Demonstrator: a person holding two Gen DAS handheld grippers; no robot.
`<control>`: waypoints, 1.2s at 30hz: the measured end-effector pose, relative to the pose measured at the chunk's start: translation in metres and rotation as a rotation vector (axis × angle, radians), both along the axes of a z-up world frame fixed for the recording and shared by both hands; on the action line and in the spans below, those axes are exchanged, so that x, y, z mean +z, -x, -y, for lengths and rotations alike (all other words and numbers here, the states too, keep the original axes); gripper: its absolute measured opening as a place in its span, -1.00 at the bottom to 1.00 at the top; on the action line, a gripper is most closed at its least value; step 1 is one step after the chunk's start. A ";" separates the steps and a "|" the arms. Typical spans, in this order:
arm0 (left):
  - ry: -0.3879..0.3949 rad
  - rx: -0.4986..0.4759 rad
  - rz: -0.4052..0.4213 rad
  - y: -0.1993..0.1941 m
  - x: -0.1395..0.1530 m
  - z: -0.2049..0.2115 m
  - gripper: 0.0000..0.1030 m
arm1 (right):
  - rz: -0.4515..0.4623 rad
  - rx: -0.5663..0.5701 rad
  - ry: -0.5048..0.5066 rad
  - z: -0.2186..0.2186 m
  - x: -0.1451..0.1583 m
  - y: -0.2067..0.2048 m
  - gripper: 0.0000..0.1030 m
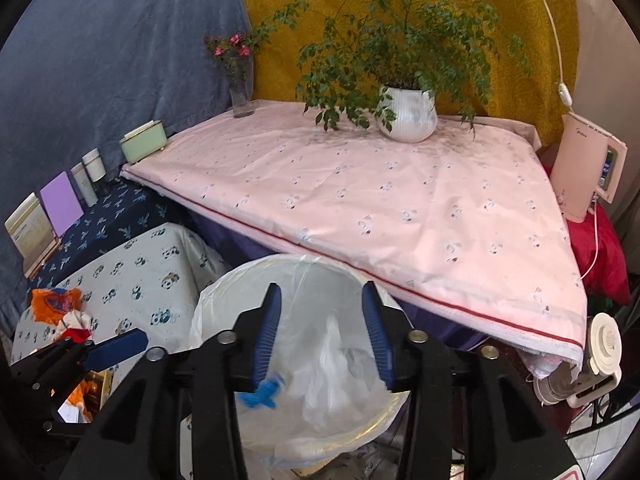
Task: Collect trash
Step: 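Carry the tissue and tape measure to the wastebasket and release both, then grasp the white receipt with the right tool while the left tool grasps the grey pouch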
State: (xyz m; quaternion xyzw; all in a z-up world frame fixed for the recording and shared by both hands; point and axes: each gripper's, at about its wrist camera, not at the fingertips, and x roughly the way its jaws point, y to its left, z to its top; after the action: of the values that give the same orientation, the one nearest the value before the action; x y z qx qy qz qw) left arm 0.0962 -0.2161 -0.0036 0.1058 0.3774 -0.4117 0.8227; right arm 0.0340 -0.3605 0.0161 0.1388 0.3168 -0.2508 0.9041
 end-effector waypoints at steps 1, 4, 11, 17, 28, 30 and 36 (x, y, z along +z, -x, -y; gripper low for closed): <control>0.001 0.007 0.006 0.000 0.001 -0.002 0.34 | 0.003 -0.001 0.003 0.000 0.002 0.001 -0.19; 0.000 0.038 0.021 0.000 0.003 -0.009 0.44 | 0.014 -0.008 0.008 -0.002 0.008 0.006 -0.06; 0.002 0.134 0.041 0.000 0.011 -0.045 0.56 | 0.043 0.008 0.047 -0.024 0.026 0.018 0.17; 0.007 0.265 0.034 -0.001 0.015 -0.096 0.66 | 0.063 0.067 0.054 -0.058 0.037 0.021 0.32; -0.030 0.492 0.021 -0.002 0.013 -0.195 0.75 | 0.066 0.231 0.051 -0.141 0.039 0.013 0.46; -0.051 0.532 0.028 -0.001 0.011 -0.211 0.75 | 0.059 0.264 0.049 -0.158 0.037 0.010 0.47; -0.078 0.625 0.004 0.003 0.000 -0.260 0.76 | 0.033 0.347 0.029 -0.196 0.026 0.006 0.49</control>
State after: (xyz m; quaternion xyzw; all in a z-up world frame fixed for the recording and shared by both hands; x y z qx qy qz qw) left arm 0.0935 0.0437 -0.0041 0.0168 0.4056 -0.1239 0.9054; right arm 0.0281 -0.1648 0.0422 0.0731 0.3173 -0.0932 0.9409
